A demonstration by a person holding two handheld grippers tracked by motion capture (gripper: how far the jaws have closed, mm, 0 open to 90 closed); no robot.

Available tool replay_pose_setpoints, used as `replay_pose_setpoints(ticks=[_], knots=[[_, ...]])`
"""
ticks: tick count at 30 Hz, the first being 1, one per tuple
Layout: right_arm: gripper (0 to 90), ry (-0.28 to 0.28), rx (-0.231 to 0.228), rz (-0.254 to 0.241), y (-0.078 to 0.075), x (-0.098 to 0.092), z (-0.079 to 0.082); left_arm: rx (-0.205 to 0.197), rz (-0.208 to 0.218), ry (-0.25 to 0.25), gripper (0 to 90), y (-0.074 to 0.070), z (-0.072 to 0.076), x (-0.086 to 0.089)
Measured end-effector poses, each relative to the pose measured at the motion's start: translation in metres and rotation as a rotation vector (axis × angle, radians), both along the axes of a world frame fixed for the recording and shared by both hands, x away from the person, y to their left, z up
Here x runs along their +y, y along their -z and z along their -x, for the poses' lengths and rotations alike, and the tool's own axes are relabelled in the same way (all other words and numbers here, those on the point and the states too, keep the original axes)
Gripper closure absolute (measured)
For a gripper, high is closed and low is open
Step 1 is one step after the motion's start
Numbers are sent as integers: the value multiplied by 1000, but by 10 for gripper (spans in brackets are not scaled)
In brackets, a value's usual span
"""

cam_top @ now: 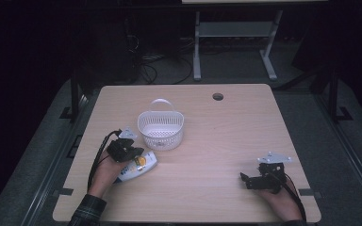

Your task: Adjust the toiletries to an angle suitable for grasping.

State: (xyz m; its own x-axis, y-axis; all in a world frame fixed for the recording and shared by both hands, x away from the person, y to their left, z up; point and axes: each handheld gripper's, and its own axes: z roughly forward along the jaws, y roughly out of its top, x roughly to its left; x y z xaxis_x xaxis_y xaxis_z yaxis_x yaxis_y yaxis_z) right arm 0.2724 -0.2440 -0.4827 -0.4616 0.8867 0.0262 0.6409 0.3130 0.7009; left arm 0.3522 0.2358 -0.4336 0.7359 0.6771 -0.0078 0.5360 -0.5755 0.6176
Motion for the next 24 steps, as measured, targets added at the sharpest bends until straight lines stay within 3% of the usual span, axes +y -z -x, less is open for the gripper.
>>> replay_pose_setpoints(ticks=[24], knots=[[12, 0, 0, 0, 0, 0, 0, 23, -5, 111, 900, -2, 28, -28]])
